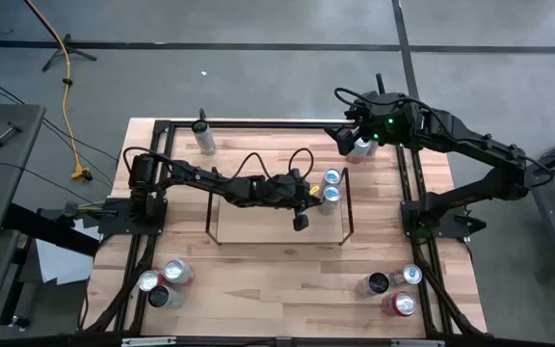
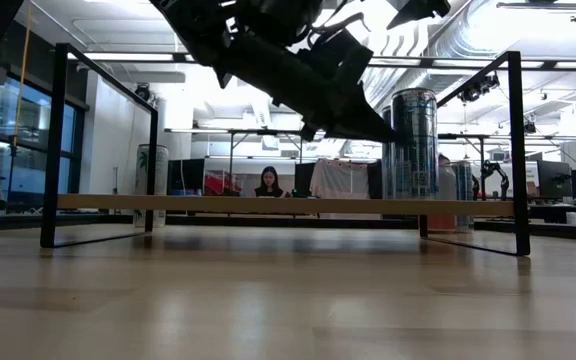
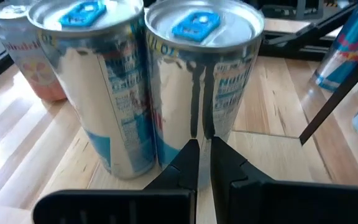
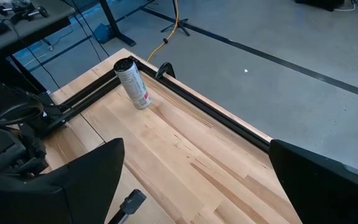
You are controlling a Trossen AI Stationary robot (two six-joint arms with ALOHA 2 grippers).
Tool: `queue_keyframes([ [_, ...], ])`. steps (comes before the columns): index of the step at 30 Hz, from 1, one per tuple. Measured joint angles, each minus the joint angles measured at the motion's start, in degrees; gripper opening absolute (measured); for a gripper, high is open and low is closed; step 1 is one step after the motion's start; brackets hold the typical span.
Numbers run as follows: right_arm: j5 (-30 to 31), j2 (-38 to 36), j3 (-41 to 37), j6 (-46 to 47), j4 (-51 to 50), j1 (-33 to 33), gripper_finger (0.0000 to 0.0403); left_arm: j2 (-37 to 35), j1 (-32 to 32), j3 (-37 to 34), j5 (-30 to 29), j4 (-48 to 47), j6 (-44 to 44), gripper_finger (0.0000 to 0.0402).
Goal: Place canned beverage on shelf
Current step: Put the blue soda can aligned with the other blue soda can on the shelf
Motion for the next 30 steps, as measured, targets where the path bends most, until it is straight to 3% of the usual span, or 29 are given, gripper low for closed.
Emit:
queue_keyframes([
  [18, 0.0, 0.0, 0.0, 0.0, 0.0, 0.0, 0.0387, 0.0, 0.2, 0.0, 0.0, 1.1, 0.0, 0.0000],
  [23, -0.4, 0.0, 0.0, 0.0, 0.0, 0.0, 0.0387, -3.1, 0.7, 0.0, -0.1, -4.9, 0.0, 0.0000],
  [30, -0.4, 0.0, 0.0, -1.0, 0.0, 0.0, 0.0387, -14.2, 2.2, 0.0, 0.0, -20.6, 0.5, 0.0000],
])
